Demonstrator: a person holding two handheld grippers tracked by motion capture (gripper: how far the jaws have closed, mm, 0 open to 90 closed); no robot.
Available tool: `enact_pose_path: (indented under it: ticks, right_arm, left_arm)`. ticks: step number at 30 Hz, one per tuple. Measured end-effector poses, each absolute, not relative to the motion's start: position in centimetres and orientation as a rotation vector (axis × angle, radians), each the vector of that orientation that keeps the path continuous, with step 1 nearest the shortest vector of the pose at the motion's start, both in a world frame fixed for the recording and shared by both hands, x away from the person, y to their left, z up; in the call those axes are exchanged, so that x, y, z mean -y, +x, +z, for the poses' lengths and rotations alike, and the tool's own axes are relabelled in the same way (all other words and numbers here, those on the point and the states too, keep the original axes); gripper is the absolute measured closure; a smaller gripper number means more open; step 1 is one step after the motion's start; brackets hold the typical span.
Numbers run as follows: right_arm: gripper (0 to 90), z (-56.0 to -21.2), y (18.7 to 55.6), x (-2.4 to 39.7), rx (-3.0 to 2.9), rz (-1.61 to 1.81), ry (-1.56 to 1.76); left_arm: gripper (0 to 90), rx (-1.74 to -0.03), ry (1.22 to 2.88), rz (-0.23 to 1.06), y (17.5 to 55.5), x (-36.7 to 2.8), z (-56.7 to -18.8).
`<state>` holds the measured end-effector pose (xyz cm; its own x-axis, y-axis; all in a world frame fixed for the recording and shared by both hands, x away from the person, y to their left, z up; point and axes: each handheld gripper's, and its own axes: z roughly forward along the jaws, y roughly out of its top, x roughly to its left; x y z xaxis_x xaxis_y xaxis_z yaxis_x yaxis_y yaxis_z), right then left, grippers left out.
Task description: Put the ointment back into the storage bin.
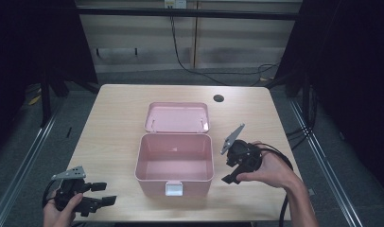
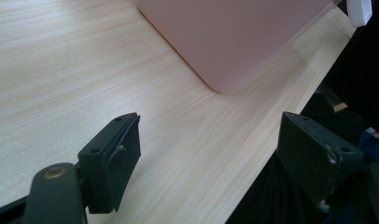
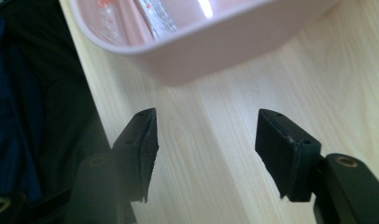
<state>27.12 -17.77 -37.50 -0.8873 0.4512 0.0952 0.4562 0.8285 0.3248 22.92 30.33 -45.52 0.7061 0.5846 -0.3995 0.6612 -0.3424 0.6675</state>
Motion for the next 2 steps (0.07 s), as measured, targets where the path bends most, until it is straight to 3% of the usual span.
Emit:
enact_pose_path:
  ticks: [2]
  right_arm:
    - [36.8, -38.07, 27.16, 18.29, 2.982, -0.569, -0.8]
  left_arm:
    - [21.5, -0.953, 2.04, -0.114, 22.92, -30.35, -45.53]
